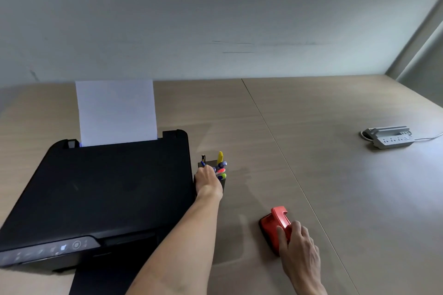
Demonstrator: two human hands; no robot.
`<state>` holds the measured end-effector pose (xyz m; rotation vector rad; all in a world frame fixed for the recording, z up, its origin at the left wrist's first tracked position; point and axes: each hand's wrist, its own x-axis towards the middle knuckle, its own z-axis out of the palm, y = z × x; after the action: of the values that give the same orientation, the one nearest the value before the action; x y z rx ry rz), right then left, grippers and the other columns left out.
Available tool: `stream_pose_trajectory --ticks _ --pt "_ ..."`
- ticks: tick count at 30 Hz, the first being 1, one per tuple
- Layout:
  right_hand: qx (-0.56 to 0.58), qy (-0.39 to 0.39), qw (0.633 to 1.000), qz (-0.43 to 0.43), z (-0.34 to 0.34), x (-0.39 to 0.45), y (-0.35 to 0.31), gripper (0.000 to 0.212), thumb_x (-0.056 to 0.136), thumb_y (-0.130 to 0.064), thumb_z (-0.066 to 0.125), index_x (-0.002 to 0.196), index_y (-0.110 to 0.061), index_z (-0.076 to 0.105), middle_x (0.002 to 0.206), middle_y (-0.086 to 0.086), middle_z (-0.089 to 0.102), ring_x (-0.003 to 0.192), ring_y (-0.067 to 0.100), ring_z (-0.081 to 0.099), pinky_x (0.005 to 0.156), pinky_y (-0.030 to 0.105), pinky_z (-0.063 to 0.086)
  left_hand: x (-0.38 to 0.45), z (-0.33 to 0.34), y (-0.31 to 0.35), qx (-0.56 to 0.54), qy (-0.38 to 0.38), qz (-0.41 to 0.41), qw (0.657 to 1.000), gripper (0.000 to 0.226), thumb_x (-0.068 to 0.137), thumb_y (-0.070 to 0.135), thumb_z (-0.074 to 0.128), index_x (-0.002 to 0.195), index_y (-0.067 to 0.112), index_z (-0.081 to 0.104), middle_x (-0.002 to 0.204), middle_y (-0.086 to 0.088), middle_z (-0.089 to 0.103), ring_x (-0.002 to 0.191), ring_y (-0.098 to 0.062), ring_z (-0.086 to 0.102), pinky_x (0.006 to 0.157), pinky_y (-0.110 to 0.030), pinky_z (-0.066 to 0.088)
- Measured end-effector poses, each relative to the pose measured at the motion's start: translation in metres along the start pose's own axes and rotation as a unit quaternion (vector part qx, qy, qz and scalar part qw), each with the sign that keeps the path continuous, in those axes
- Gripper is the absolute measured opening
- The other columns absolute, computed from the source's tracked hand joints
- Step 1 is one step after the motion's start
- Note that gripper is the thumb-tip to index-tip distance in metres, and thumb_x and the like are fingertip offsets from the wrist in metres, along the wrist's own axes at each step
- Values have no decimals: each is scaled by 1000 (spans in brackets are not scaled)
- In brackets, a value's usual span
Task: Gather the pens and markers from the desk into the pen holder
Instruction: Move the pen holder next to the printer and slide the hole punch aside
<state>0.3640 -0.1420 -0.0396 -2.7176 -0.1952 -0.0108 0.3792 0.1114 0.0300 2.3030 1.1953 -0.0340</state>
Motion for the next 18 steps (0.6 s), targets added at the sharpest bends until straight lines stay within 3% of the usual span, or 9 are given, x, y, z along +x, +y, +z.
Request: stream_pose_trajectory --ticks 6,9,11,12,13,14,16,17,18 --pt "-88 -11 996 -13 -3 10 -8 28 88 -35 54 111 -20 58 100 3 69 93 27 64 74 39 41 7 6 0 -197 4 -80 977 26 101 6 40 126 2 49 127 -17 57 113 -29 58 89 -35 51" --pt "-116 -68 991 -9 -5 27 -19 29 90 -26 46 116 -20 55 107 3 65 99 25 63 80 37 42 -12 29 -8 -338 -5 -137 931 40 100 15 37 139 23 36 143 -10 48 124 -28 51 107 -41 41" --pt "-114 -98 988 -19 -5 40 -27 31 89 -19 44 118 -16 52 109 6 63 101 27 63 80 36 43 -24 56 -20 -371 22 -112 921 85 90 8 51 148 34 -5 148 -14 40 130 -28 47 109 -45 39" --pt "-118 -113 986 -26 -6 47 -31 29 89 -17 43 116 -15 52 110 7 63 101 28 63 80 36 43 -28 74 -27 -368 26 -79 926 105 84 1 55 142 39 -24 147 -17 41 129 -29 49 107 -45 42" --pt "-125 -125 984 -35 -7 55 -36 25 90 -16 42 113 -13 52 111 8 62 102 29 62 79 35 44 -20 92 -28 -431 43 -79 898 114 80 -3 54 136 42 -35 144 -19 44 127 -30 51 105 -44 45" --pt "-132 -144 980 -44 -9 61 -41 22 91 -16 41 110 -13 52 112 8 62 103 29 62 79 34 44 -20 96 -15 -503 34 -66 861 116 80 -4 52 133 42 -41 142 -20 45 126 -30 52 104 -44 46" --pt "-154 -163 972 -68 -10 74 -49 20 92 -15 40 108 -13 51 113 8 62 105 30 62 81 35 45 -42 69 -6 -484 21 -94 870 102 90 -2 44 141 34 -38 150 -22 35 135 -35 41 112 -44 37" --pt "-163 -161 970 -82 -7 83 -51 20 91 -15 41 109 -14 51 113 8 61 107 30 61 83 35 45 -51 68 -26 -438 24 -110 892 83 98 0 35 148 25 -26 157 -21 22 142 -36 29 118 -41 25" --pt "-171 -157 968 -97 -4 89 -55 21 90 -15 42 110 -16 50 114 6 61 108 30 60 85 36 45 -59 75 -35 -406 56 -76 909 64 103 5 27 152 18 -12 160 -18 13 146 -34 18 117 -35 14"
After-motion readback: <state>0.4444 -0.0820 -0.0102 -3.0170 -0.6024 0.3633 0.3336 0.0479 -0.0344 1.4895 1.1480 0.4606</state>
